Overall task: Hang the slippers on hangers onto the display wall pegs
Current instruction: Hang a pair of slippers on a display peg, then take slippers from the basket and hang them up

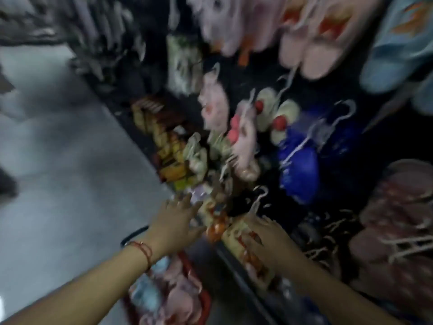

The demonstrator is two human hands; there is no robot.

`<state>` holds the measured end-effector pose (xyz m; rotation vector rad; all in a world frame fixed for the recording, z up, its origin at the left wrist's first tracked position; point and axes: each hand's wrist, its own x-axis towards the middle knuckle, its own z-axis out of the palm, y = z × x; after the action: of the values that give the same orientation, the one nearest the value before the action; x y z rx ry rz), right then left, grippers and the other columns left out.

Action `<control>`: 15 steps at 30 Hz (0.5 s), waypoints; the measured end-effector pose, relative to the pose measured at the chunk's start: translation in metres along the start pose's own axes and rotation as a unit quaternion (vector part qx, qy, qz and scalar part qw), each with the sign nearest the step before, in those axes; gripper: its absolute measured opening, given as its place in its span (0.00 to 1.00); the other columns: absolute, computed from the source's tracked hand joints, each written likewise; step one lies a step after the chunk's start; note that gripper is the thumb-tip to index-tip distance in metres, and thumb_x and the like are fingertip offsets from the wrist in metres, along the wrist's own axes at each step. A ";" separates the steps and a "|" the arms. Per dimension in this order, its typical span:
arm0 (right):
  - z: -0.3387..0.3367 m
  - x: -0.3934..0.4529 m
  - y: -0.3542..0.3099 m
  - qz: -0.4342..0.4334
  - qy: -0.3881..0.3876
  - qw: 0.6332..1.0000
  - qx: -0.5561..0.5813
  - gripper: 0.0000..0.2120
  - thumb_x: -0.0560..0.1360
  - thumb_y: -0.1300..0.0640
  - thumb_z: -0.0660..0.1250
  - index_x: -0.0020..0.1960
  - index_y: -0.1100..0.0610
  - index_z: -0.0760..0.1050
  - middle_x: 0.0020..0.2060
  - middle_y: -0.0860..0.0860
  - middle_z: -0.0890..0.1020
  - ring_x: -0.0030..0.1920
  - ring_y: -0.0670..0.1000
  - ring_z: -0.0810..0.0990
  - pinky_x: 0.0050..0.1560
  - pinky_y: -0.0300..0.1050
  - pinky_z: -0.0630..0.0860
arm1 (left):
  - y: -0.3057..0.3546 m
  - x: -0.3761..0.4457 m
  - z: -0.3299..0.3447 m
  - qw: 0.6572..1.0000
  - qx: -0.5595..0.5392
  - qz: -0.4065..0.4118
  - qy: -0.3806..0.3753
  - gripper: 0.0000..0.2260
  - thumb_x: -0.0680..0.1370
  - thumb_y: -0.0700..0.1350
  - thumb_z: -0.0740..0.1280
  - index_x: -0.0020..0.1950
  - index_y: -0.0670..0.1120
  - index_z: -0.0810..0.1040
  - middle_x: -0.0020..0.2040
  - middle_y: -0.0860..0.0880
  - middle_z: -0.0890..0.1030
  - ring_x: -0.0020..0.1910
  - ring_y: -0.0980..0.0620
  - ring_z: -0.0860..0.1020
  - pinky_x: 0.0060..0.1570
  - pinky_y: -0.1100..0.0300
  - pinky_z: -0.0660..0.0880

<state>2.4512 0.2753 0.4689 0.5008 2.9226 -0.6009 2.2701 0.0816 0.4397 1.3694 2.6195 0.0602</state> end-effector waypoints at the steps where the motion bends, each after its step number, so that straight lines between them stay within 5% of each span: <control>1: 0.031 0.007 -0.003 -0.001 -0.005 1.000 0.012 0.24 0.81 0.44 0.57 0.64 0.60 0.80 0.62 0.59 0.81 0.62 0.59 0.80 0.62 0.53 0.76 | -0.020 -0.017 0.024 0.999 -0.016 -0.026 -0.035 0.33 0.73 0.67 0.55 0.69 0.49 0.79 0.67 0.39 0.78 0.61 0.34 0.79 0.55 0.40 0.78; 2: 0.058 0.011 -0.008 0.002 0.000 1.000 0.024 0.27 0.80 0.42 0.56 0.62 0.61 0.81 0.59 0.59 0.83 0.59 0.59 0.82 0.60 0.52 0.77 | -0.037 -0.034 0.045 0.997 -0.033 -0.049 -0.053 0.36 0.72 0.68 0.52 0.72 0.50 0.76 0.71 0.39 0.75 0.66 0.34 0.76 0.60 0.40 0.75; 6: 0.156 0.022 -0.021 0.057 -0.152 0.986 0.048 0.34 0.77 0.37 0.58 0.77 0.55 0.67 0.74 0.52 0.70 0.74 0.53 0.68 0.75 0.47 0.63 | -0.093 -0.100 0.124 0.971 -0.092 -0.146 -0.163 0.41 0.72 0.71 0.47 0.82 0.54 0.57 0.82 0.44 0.56 0.78 0.39 0.59 0.74 0.43 0.61; 10: 0.217 0.021 -0.047 0.117 -0.251 0.959 0.062 0.29 0.82 0.45 0.61 0.79 0.54 0.61 0.78 0.53 0.64 0.77 0.54 0.62 0.76 0.48 0.60 | -0.126 -0.150 0.191 0.949 -0.110 -0.188 -0.229 0.37 0.77 0.70 0.53 0.82 0.54 0.54 0.82 0.44 0.55 0.77 0.41 0.61 0.73 0.45 0.62; 15: 0.275 0.019 -0.062 0.145 -0.284 0.946 0.058 0.23 0.83 0.57 0.62 0.77 0.58 0.65 0.70 0.51 0.72 0.73 0.55 0.69 0.68 0.41 0.63 | -0.139 -0.189 0.266 0.915 -0.152 -0.216 -0.306 0.35 0.80 0.67 0.56 0.83 0.54 0.49 0.83 0.43 0.52 0.79 0.39 0.56 0.76 0.44 0.58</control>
<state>2.4248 0.1168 0.2360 0.6291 2.2305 -0.7313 2.3114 -0.1658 0.1894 0.5571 2.1859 -0.0208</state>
